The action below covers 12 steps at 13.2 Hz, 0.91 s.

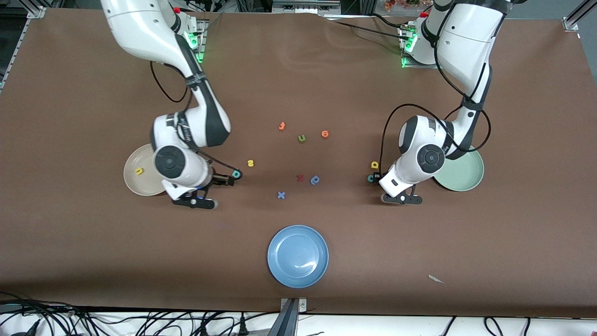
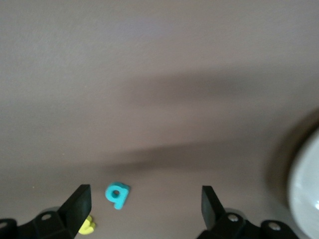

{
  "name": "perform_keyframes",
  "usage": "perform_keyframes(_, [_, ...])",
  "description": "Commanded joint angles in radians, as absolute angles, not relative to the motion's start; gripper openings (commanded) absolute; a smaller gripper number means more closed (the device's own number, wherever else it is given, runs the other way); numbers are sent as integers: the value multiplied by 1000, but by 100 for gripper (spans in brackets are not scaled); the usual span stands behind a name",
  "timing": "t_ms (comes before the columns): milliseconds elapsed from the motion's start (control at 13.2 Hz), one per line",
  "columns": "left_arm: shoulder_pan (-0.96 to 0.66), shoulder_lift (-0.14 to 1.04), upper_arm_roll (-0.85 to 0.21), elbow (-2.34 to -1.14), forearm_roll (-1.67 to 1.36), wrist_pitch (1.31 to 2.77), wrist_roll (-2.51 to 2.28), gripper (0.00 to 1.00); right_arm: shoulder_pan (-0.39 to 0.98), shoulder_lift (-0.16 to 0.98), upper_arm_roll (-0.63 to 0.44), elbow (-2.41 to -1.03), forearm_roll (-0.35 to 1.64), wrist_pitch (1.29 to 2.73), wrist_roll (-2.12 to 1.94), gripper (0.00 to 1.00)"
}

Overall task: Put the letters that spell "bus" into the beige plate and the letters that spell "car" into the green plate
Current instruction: 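Grasp the cyan letter with the left gripper while the right gripper reaches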

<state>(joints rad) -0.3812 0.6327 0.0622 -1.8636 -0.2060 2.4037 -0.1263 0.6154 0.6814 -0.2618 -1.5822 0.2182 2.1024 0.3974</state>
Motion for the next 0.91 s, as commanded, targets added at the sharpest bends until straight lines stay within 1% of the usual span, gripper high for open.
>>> perform_keyframes(0, [-399, 615, 77, -1896, -225, 2393, -129, 37, 666, 721, -272, -1586, 236, 2141, 439, 95])
perform_keyframes(151, [-399, 615, 77, -1896, -225, 2393, -129, 31, 669, 724, -272, -1604, 238, 2161, 439, 95])
perform_keyframes(226, [-399, 615, 77, -1896, -225, 2393, -129, 27, 670, 727, -267, -1609, 238, 2170, 439, 90])
perform_keyframes(302, [-399, 615, 77, -1894, -225, 2393, -129, 23, 670, 733, -253, -1615, 239, 2183, 439, 87])
perform_keyframes(377, [-399, 615, 77, -1894, -225, 2393, -127, 17, 670, 735, -250, -1621, 239, 2201, 439, 83])
perform_keyframes(528, [-399, 612, 77, -1894, -215, 2393, -127, 7, 670, 735, -249, -1629, 239, 2206, 440, 79])
perform_keyframes(679, [-399, 603, 77, -1894, -195, 2391, -127, 2, 667, 742, -235, -1632, 271, 2206, 439, 76])
perform_keyframes(830, [-396, 592, 77, -1891, -192, 2376, -126, 0, 667, 747, -235, -1632, 287, 2206, 439, 75])
